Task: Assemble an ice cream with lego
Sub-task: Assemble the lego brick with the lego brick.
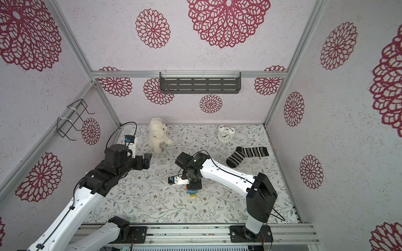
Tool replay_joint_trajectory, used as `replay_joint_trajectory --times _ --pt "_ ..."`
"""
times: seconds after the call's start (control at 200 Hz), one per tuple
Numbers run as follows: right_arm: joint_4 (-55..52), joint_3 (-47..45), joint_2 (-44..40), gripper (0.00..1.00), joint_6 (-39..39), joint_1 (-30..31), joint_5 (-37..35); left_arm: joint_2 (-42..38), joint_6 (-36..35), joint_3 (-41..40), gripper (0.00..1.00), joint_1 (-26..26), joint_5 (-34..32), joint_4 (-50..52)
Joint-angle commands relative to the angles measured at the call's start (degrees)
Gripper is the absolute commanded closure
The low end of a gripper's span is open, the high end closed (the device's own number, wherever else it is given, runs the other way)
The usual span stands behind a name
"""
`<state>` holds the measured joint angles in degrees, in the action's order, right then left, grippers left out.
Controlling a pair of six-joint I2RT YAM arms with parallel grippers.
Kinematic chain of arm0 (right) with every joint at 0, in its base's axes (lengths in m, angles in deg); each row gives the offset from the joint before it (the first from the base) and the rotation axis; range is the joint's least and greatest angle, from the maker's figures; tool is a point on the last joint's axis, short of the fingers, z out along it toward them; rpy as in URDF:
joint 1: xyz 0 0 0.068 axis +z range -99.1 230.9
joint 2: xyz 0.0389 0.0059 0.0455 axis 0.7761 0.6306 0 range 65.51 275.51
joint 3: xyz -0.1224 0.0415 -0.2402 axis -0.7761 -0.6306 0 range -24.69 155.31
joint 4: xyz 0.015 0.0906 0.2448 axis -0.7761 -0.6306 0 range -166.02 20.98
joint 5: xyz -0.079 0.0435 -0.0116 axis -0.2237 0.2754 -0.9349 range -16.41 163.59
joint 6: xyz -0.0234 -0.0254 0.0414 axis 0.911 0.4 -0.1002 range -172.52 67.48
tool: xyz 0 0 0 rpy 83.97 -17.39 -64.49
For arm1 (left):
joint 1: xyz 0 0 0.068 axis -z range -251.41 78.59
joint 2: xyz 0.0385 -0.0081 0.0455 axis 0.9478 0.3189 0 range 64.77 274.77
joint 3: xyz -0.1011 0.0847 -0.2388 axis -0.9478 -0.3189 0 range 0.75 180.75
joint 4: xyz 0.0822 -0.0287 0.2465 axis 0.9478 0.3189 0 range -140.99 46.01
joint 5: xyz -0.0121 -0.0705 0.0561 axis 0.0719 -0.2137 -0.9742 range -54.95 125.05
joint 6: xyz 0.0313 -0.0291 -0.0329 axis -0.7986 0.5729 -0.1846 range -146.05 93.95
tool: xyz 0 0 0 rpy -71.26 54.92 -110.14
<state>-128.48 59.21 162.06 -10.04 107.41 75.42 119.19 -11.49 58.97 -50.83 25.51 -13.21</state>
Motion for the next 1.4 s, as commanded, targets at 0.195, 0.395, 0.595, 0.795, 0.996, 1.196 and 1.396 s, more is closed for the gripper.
replay_joint_trajectory --times 0.195,0.395,0.595,0.795,0.996,1.196,1.396 --pt "-2.5 2.1 1.0 0.81 1.0 -0.4 0.3 -0.3 -0.8 0.4 0.03 -0.6 0.0 -0.1" --pt "-2.1 1.1 0.9 0.81 0.4 -0.4 0.4 -0.1 -0.8 0.4 0.03 -0.6 0.2 -0.2" --pt "-1.0 -1.0 0.7 0.81 -1.2 -0.2 0.7 0.2 -0.8 0.5 0.03 -0.6 0.3 -0.2" --pt "0.6 -4.2 -0.3 0.81 -2.3 0.1 1.4 0.4 -0.9 0.4 0.03 -0.7 0.4 -0.2" --pt "0.1 -4.8 -0.1 0.81 -2.6 0.1 0.8 0.4 -0.8 0.5 0.03 -0.7 0.4 -0.2" --pt "-1.0 -4.7 0.9 0.81 -2.4 0.2 0.0 0.4 -0.7 0.4 0.03 -0.7 0.6 -0.2" --pt "-1.1 -5.3 1.9 0.81 -2.4 0.1 -0.2 0.3 -0.9 0.4 0.03 -0.7 0.5 -0.1"
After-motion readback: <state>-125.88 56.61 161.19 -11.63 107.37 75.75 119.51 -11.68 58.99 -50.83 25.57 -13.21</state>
